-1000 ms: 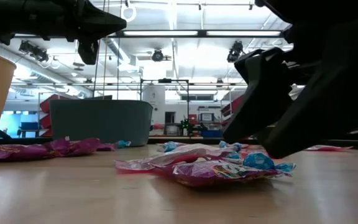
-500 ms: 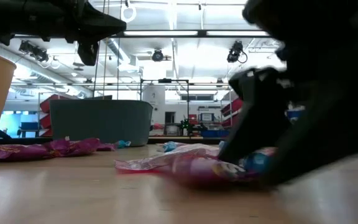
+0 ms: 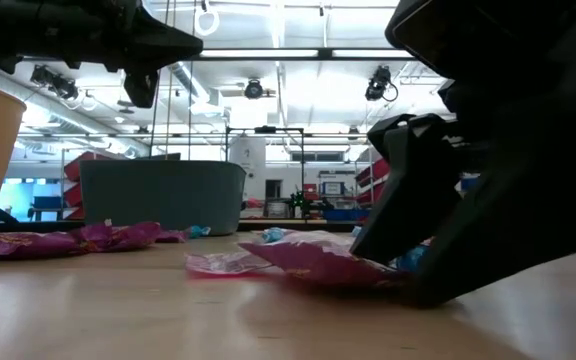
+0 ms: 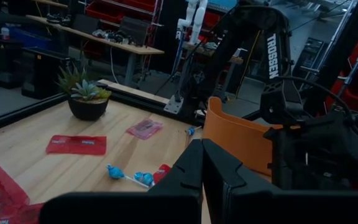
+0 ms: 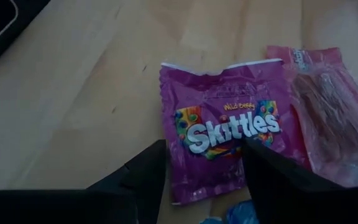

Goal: Sort candy
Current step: Put the purple candy into the orange bin

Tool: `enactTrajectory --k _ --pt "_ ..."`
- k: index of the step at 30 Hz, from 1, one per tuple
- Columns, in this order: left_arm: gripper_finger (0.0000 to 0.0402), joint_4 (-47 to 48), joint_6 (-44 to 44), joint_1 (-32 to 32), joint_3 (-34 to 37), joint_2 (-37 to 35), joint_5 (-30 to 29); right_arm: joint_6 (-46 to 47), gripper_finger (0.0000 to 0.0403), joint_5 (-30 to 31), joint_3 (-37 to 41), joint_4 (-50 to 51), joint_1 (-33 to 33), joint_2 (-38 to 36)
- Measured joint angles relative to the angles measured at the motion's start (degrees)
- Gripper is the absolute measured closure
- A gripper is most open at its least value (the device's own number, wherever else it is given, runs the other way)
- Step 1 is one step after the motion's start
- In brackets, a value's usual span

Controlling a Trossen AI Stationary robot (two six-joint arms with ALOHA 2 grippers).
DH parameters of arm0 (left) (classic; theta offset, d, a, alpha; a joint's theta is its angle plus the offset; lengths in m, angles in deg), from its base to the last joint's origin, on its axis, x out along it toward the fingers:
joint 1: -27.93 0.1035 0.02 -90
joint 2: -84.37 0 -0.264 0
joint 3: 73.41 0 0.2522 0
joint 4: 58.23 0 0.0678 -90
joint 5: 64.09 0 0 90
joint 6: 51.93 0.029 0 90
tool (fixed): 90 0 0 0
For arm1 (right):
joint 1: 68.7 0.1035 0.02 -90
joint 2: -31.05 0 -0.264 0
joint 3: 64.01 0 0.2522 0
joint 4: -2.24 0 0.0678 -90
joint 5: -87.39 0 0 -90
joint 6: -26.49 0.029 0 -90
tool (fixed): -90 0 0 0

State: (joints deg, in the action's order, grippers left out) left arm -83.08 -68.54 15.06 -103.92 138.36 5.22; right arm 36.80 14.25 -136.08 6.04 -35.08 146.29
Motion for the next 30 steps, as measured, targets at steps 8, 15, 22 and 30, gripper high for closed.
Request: enactTrajectory --k 8,15,22,30 --pt "0.0396 0.27 0.03 -0.01 0.00 0.00 -0.02 0.01 0.0258 0.07 0.02 0.13 -0.28 0.00" --pt "0.0396 0.42 0.03 0.00 0.00 0.00 -0.02 -0.75 0.0318 0.21 0.07 0.11 -0.32 0.04" --pt "0.0396 0.46 0.05 -0.01 0.00 0.00 -0.04 -1.38 0.0382 0.24 0.09 0.15 -0.34 0.04" --pt "0.0396 0.66 0.05 -0.01 0.02 0.00 -0.04 -1.48 0.0392 0.16 0.15 -0.31 -0.32 -0.02"
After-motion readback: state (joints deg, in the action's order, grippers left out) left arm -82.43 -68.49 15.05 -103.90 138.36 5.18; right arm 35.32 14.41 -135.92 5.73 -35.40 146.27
